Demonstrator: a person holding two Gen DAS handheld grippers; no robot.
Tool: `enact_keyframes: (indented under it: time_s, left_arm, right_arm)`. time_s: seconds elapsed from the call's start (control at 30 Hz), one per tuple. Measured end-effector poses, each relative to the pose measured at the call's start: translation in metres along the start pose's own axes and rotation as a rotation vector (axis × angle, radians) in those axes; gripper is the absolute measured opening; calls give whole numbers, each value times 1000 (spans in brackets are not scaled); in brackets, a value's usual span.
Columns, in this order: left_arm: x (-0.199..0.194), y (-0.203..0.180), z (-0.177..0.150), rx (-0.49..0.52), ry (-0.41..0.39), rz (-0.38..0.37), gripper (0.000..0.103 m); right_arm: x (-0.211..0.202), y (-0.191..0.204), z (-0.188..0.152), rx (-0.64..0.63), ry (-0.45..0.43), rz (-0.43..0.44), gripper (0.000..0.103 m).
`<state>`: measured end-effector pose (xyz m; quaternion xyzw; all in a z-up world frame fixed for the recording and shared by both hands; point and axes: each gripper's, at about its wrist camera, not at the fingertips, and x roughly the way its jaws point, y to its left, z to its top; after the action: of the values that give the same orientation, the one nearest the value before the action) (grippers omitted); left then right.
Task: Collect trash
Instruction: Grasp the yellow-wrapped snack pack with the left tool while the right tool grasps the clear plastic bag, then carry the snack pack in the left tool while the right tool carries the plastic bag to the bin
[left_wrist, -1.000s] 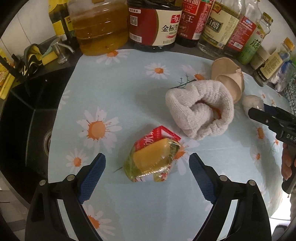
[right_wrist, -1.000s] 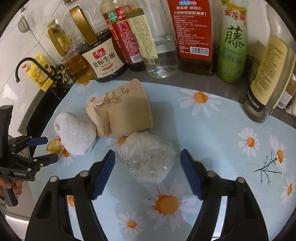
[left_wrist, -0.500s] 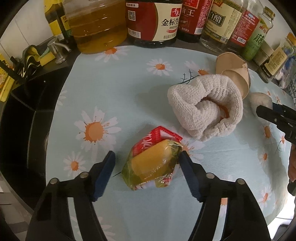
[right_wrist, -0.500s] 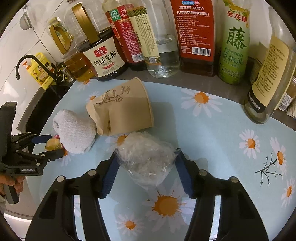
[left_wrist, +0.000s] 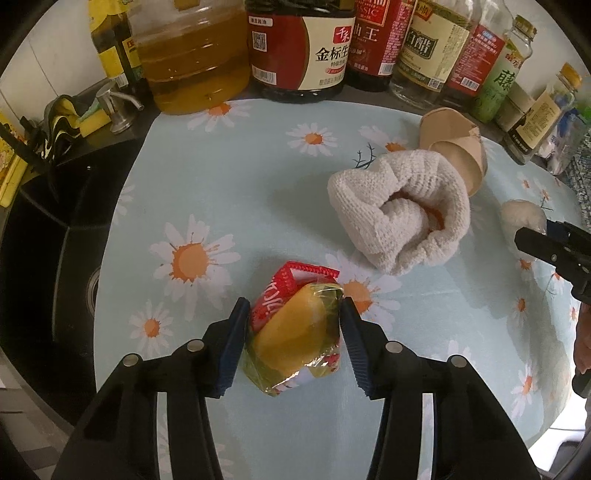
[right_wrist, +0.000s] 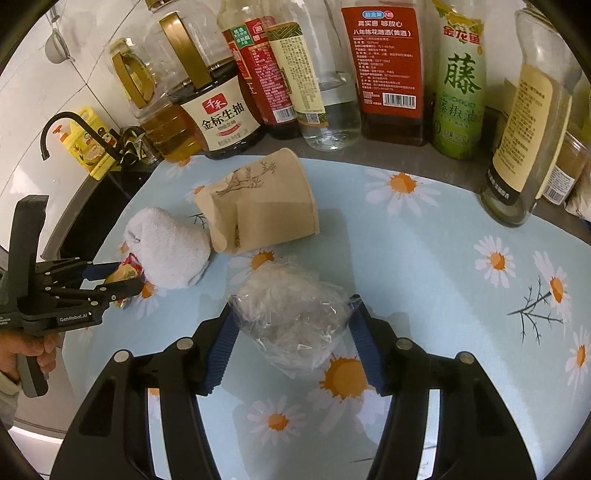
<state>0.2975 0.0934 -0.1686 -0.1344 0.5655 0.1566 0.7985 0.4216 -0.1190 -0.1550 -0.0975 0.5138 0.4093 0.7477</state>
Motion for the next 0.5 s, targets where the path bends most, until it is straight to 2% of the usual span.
enact_keyframes:
  time_s: [0.23,0.5]
  left_arm:
    - [-23,7,-18,15,-36,-34,48]
    - [-39,12,-42,51,-42,-83,48]
  right_arm:
    - [-16,16,-10,11,-19,-14,59]
    - [-36,46,-36,48,-35,-34,59]
